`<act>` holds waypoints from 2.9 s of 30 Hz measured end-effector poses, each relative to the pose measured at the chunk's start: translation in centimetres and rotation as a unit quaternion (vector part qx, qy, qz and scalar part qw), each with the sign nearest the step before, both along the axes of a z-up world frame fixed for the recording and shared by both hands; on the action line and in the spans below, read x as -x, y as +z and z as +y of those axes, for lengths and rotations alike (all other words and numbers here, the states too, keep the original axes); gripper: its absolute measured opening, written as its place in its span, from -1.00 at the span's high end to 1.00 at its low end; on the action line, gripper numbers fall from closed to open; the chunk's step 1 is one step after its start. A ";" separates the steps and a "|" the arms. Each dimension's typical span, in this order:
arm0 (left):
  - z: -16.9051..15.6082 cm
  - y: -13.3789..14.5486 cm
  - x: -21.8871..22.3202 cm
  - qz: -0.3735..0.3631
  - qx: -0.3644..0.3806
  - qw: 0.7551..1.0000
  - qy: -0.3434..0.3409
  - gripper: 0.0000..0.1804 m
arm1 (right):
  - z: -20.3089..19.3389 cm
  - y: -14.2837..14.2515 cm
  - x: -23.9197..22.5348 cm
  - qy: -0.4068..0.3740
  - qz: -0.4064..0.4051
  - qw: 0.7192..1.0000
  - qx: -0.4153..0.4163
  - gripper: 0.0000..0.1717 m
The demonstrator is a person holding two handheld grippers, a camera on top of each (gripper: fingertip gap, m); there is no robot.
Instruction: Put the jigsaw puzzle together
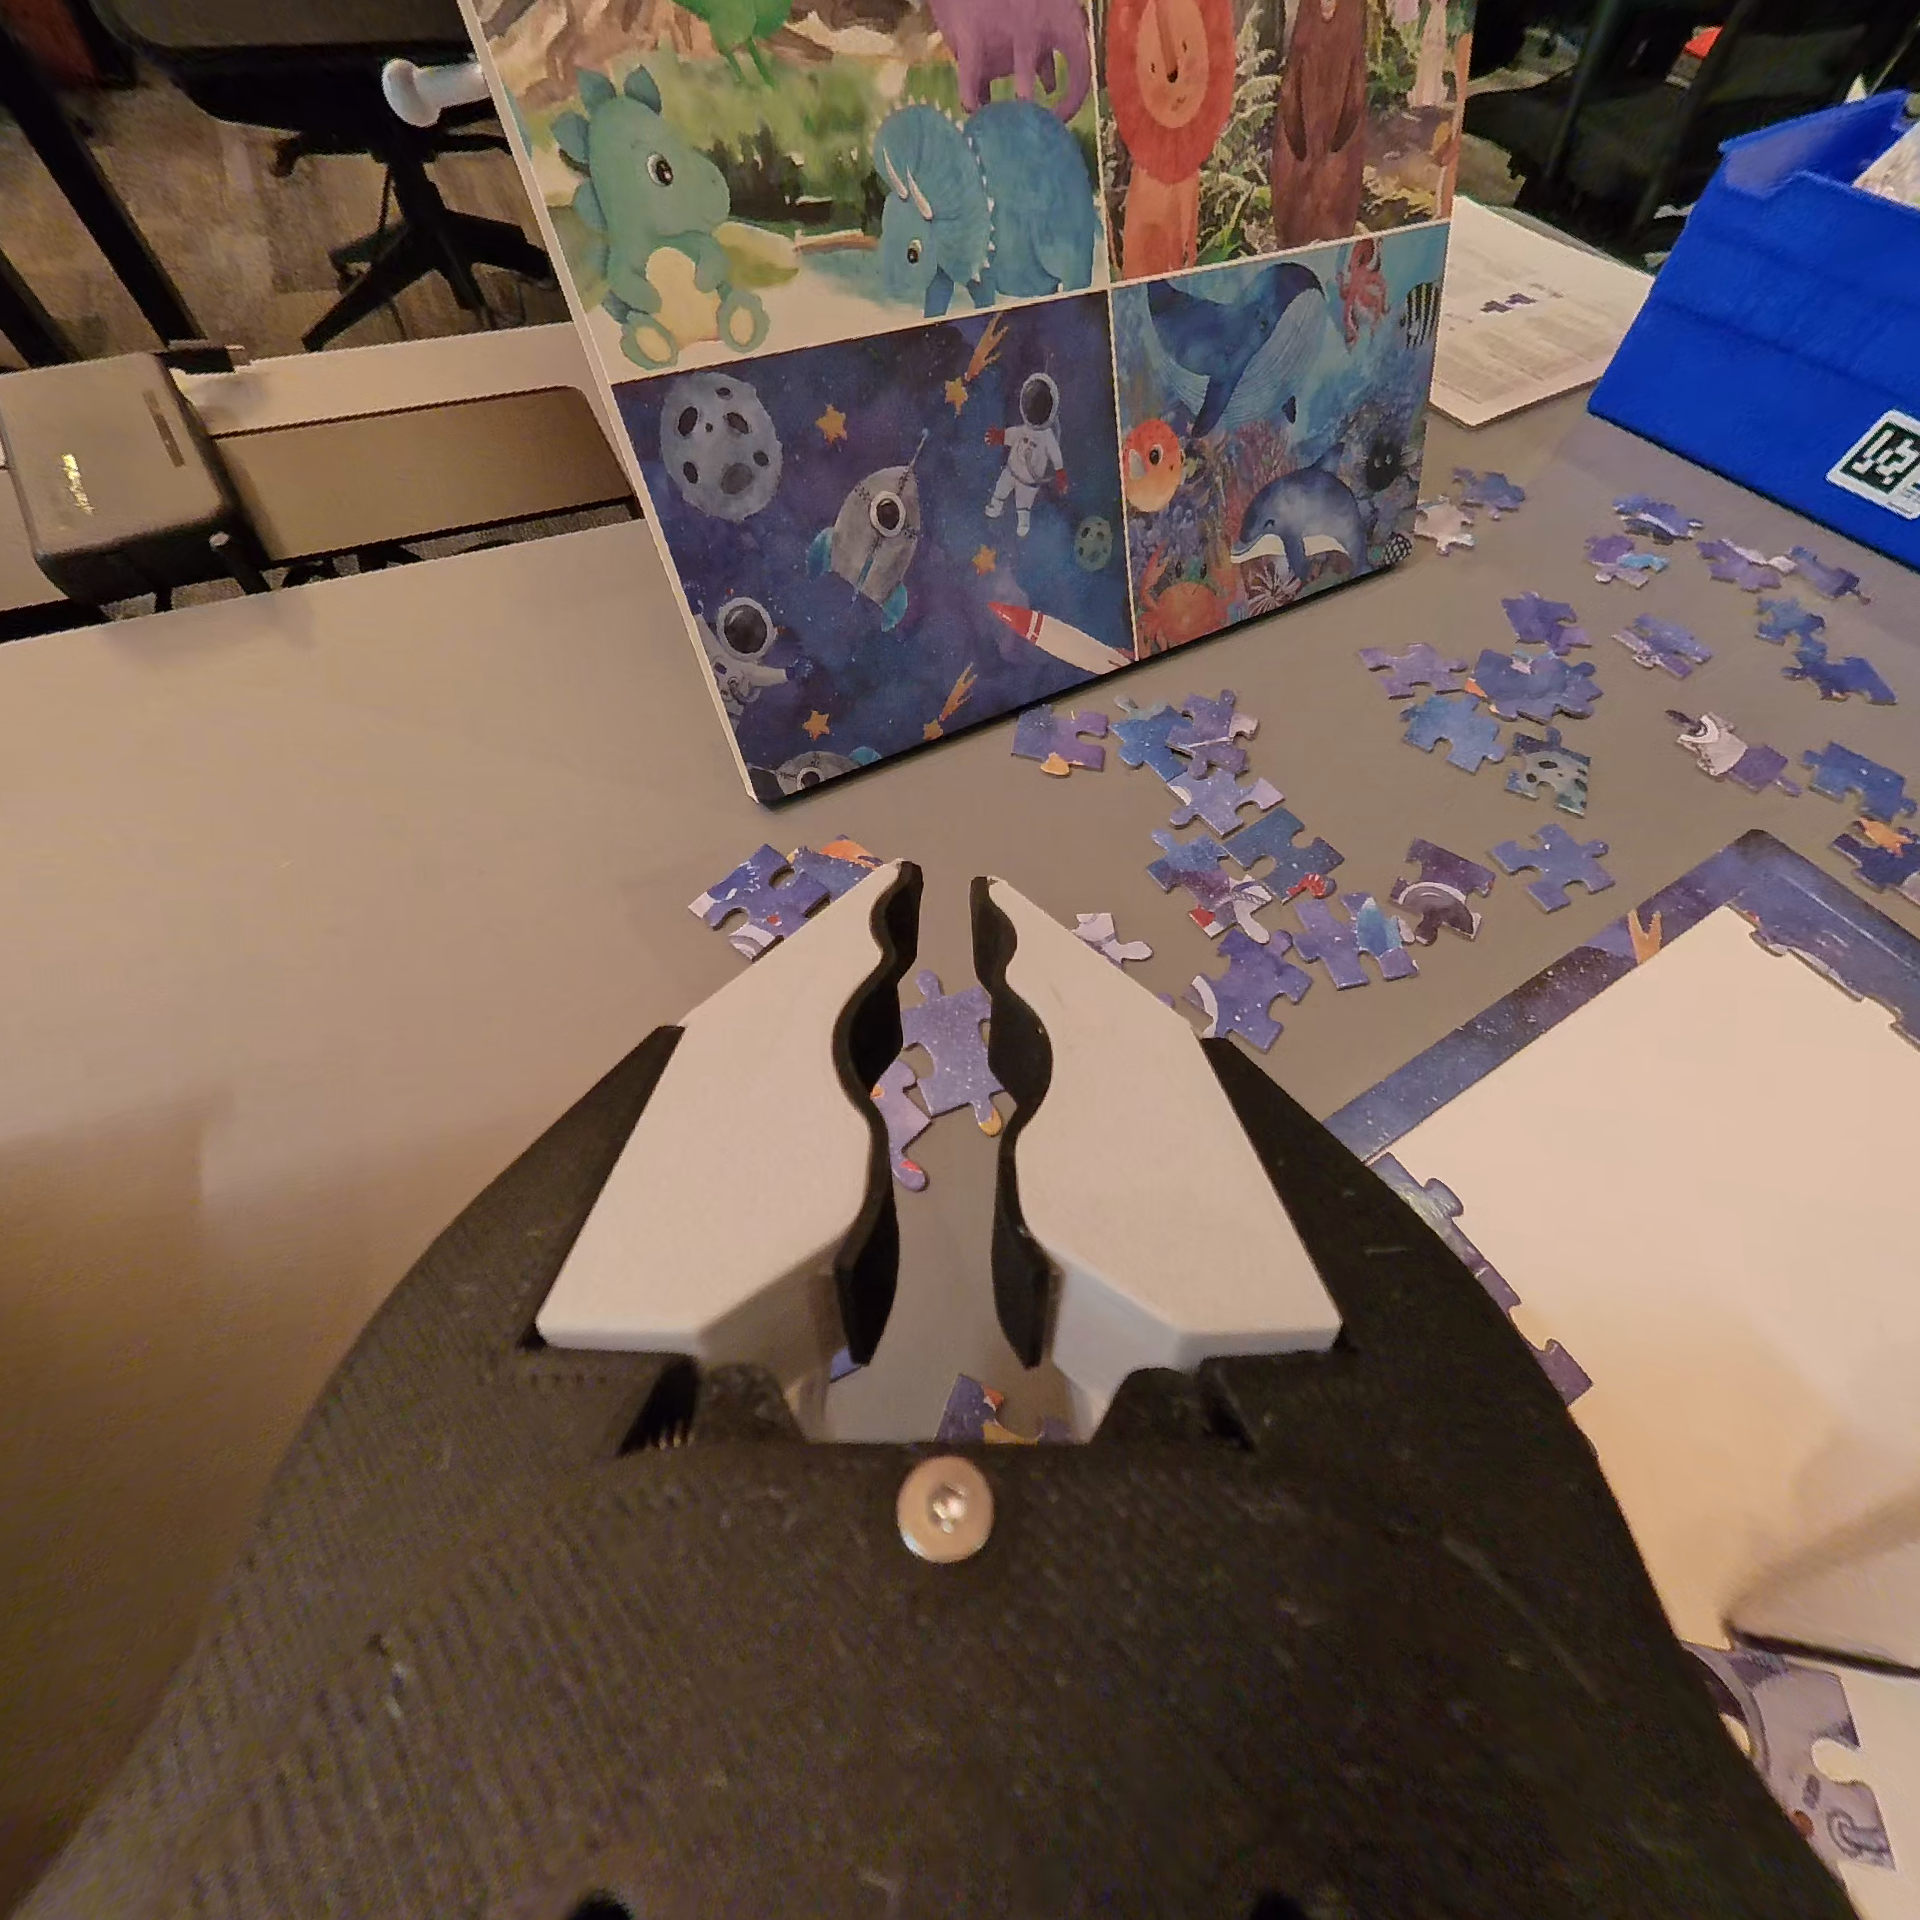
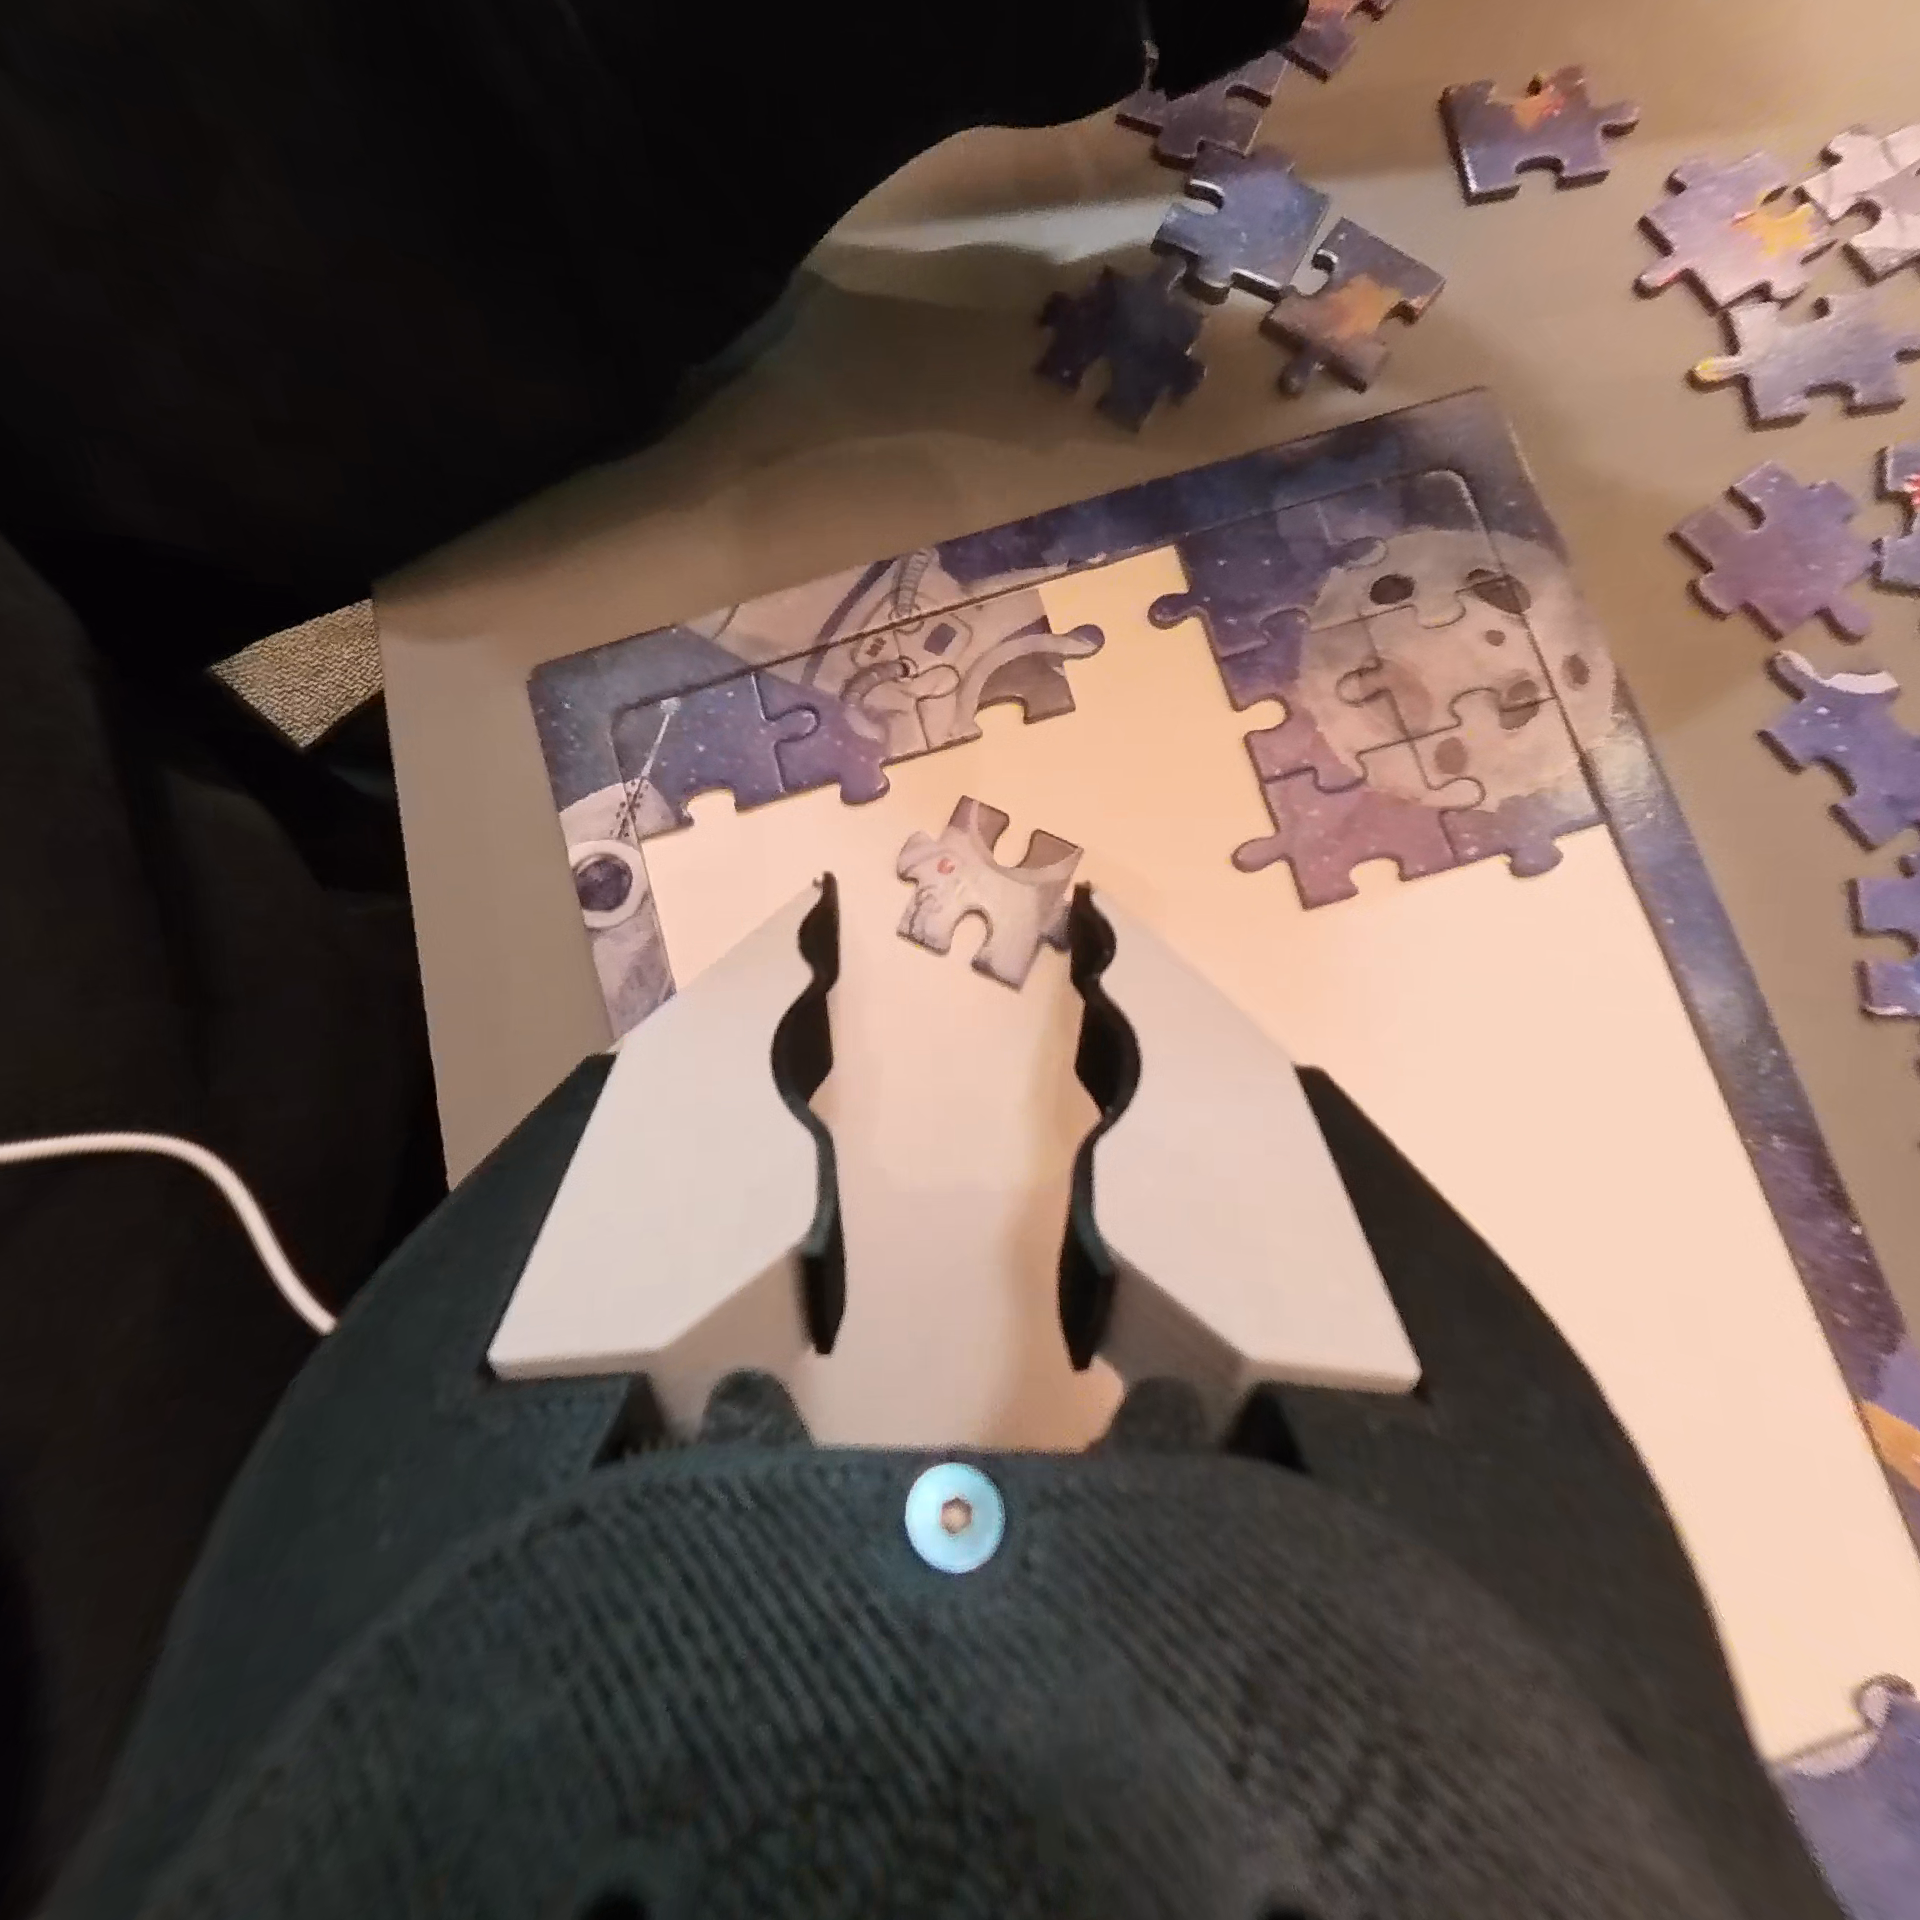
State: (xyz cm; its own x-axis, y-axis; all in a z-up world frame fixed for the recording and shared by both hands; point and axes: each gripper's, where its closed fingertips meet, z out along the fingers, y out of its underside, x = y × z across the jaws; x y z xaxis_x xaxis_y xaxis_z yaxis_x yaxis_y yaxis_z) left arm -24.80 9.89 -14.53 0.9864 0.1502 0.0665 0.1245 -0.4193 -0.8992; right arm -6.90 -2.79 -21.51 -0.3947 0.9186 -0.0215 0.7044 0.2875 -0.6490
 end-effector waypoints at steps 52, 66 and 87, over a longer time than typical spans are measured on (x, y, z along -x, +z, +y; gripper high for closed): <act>0.2 -0.1 -0.3 0.004 0.003 1.000 -0.003 0.91 | 1.0 -0.5 0.5 -0.048 0.008 0.999 0.002 0.65; 0.1 -0.1 -0.2 0.003 0.002 1.000 -0.001 0.91 | 6.4 2.7 -2.1 -0.123 0.036 0.991 -0.031 0.65; 0.4 -0.8 -0.4 0.027 0.014 1.000 0.004 0.93 | 21.8 3.1 -18.2 -0.404 0.048 0.911 -0.067 0.52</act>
